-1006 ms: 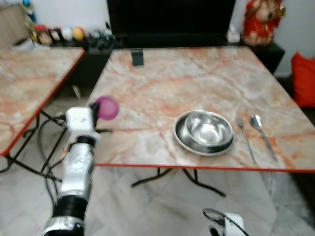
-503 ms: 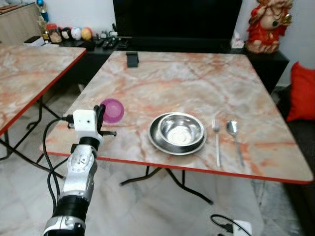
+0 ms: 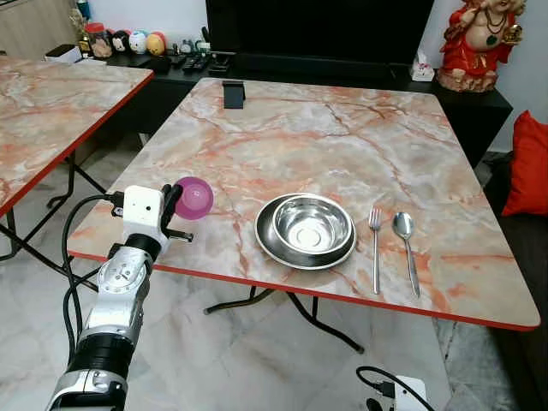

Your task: Setting the table

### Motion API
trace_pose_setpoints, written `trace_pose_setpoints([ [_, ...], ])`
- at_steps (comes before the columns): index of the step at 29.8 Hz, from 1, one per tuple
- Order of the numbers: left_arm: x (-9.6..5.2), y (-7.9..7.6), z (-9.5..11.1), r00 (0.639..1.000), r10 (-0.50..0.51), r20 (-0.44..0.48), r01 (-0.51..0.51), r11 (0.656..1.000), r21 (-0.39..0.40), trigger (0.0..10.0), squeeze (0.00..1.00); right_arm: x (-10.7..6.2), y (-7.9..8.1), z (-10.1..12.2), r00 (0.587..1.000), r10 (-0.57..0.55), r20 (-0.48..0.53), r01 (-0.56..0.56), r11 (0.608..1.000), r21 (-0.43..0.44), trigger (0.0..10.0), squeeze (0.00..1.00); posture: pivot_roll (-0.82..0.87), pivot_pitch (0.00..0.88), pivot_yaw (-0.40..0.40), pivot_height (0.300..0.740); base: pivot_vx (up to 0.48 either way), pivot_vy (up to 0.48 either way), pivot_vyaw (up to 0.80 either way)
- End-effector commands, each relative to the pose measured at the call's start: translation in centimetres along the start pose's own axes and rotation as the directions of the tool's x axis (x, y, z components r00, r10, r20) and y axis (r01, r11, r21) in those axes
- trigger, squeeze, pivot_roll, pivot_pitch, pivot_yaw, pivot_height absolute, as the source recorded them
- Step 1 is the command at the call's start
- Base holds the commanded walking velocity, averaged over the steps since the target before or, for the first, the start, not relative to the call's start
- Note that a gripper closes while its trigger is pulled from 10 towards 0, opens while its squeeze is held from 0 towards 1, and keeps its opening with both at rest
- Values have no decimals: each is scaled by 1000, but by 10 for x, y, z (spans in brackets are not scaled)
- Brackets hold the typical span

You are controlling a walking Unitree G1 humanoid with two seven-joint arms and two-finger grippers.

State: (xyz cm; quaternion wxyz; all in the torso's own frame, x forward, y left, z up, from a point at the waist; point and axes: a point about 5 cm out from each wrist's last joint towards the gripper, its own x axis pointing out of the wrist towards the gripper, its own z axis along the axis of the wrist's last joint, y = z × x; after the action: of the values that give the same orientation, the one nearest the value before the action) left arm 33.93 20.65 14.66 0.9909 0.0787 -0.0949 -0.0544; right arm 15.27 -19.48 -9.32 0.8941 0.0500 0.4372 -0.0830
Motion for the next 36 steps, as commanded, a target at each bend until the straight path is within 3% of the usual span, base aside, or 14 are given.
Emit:
trace_pose_setpoints([
  [1, 1, -1, 2, 1000, 4, 4, -4, 1000, -21, 10000, 0, 0, 0, 2, 1000, -1, 4, 1, 1000, 12, 10000, 0, -11, 0, -45, 731, 0, 0, -706],
  [8, 2, -3, 1, 1000, 15, 0, -15, 999, -32, 10000, 0, 1, 0, 2, 1000, 1, 2, -1, 1000, 7, 10000, 0, -10, 0, -50, 731, 0, 0, -671],
  [16, 2, -2, -1, 998, 61, -10, -62, 997, -36, 10000, 0, 0, 0, 0, 1000, 2, 3, -2, 1000, 1, 10000, 0, -12, 0, -50, 731, 0, 0, 0],
  [27, 3, -3, -1, 999, 52, -14, -53, 998, -32, 10000, 0, 0, 1, -1, 1000, 5, 0, -5, 1000, -1, 10000, 0, -16, 0, -45, 731, 0, -427, 0],
  [36, 3, -1, -2, 999, 50, -20, -51, 998, -41, 10000, 0, -1, 0, -3, 1000, 5, -3, -5, 1000, -1, 10000, 0, -13, 0, -46, 731, 0, 0, 0],
])
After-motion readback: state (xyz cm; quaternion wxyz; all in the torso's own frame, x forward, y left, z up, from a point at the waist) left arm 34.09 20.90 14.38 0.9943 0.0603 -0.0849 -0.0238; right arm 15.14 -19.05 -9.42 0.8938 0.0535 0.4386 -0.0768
